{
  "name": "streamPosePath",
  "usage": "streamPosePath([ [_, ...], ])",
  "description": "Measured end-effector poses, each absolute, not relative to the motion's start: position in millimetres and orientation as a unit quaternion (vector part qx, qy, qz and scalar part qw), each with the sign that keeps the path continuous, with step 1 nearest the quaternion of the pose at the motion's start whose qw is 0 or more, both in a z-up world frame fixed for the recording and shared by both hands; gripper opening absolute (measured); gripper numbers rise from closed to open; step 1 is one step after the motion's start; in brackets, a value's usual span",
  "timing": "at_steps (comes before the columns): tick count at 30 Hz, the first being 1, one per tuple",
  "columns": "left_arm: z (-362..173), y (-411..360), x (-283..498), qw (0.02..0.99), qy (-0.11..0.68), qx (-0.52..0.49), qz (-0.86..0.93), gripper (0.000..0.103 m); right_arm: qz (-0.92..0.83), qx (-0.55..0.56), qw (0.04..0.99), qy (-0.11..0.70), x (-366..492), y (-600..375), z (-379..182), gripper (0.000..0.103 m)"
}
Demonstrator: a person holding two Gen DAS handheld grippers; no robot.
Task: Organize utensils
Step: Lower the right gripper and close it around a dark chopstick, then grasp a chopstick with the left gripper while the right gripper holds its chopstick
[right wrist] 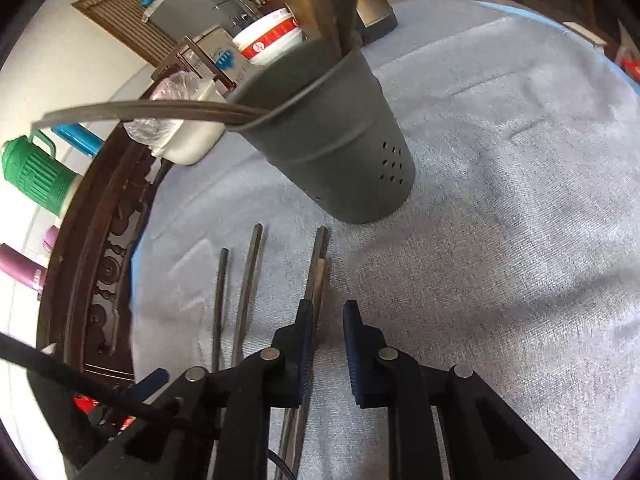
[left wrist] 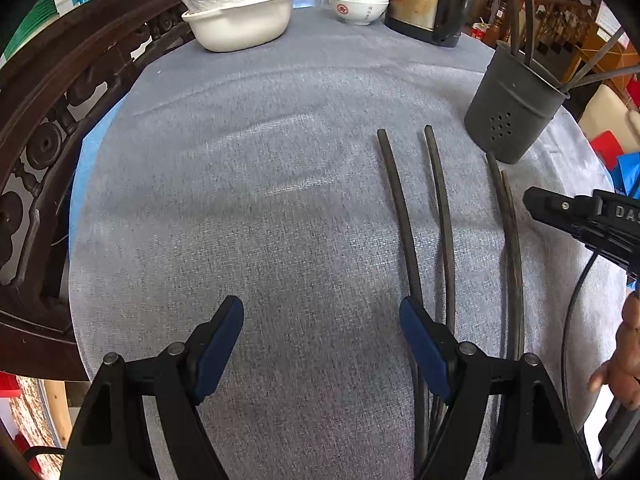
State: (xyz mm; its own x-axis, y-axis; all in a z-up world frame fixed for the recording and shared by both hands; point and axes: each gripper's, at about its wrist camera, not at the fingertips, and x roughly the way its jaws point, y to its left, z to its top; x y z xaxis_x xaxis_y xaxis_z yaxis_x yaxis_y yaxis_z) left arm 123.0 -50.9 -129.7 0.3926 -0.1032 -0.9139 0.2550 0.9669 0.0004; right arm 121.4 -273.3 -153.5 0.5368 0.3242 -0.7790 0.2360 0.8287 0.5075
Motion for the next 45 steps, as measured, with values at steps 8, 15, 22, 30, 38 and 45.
streamPosePath([
  [8,-134,-50,122,0.829,0.545,0.07,-0.106,0.081,0.014,0.25,0.829,0.5,136,-257,-159,0.018],
  [15,-139,-48,122,0.825,0.551,0.065,-0.107,0.081,0.031,0.244,0.822,0.514,151,-243,-158,0.019],
  [22,-142,-44,121,0.824,0.554,0.064,-0.104,0.081,0.041,0.214,0.822,0.526,158,-224,-161,0.019],
  [30,-143,-41,133,0.82,0.559,0.06,-0.109,0.081,0.023,0.206,0.822,0.531,157,-231,-161,0.011],
  [38,-141,-44,190,0.793,0.594,0.038,-0.132,0.081,-0.007,0.209,0.806,0.553,165,-245,-161,0.008],
  [45,-139,-58,231,0.765,0.632,0.039,-0.115,0.085,-0.013,0.197,0.799,0.567,180,-239,-159,0.009],
])
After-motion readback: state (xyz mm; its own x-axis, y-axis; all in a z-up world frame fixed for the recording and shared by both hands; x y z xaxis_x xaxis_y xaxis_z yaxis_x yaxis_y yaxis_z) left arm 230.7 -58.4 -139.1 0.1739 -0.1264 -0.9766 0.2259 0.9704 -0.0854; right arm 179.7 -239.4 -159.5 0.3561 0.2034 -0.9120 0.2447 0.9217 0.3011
